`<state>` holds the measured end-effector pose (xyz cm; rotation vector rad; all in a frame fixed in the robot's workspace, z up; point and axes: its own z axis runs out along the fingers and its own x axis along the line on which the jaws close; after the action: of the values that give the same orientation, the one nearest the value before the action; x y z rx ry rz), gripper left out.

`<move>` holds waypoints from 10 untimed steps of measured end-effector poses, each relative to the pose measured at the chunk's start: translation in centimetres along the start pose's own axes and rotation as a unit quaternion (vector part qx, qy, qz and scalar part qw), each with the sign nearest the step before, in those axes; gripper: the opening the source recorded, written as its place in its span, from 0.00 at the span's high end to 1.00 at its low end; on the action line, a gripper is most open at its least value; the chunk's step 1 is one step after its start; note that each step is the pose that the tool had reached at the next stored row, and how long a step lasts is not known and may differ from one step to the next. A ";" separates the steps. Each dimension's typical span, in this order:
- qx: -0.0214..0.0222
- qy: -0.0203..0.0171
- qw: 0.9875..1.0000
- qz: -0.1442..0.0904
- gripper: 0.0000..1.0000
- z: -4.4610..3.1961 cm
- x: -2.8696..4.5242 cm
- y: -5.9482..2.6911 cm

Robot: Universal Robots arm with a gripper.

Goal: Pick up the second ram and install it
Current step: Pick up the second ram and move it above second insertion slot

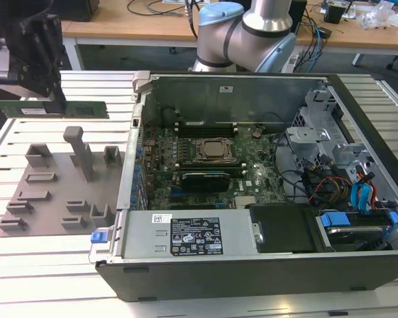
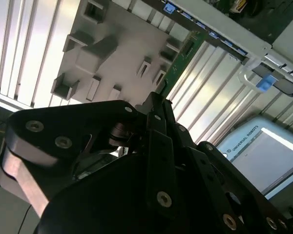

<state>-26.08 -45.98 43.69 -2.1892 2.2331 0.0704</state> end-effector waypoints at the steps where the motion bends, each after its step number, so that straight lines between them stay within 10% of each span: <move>1: 0.000 0.000 1.000 0.000 0.87 0.00 -0.01 -0.40; 10: -0.001 0.000 1.000 0.000 0.87 0.03 -0.08 -4.22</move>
<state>-21.87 -45.98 43.57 -2.1902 2.2341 0.0728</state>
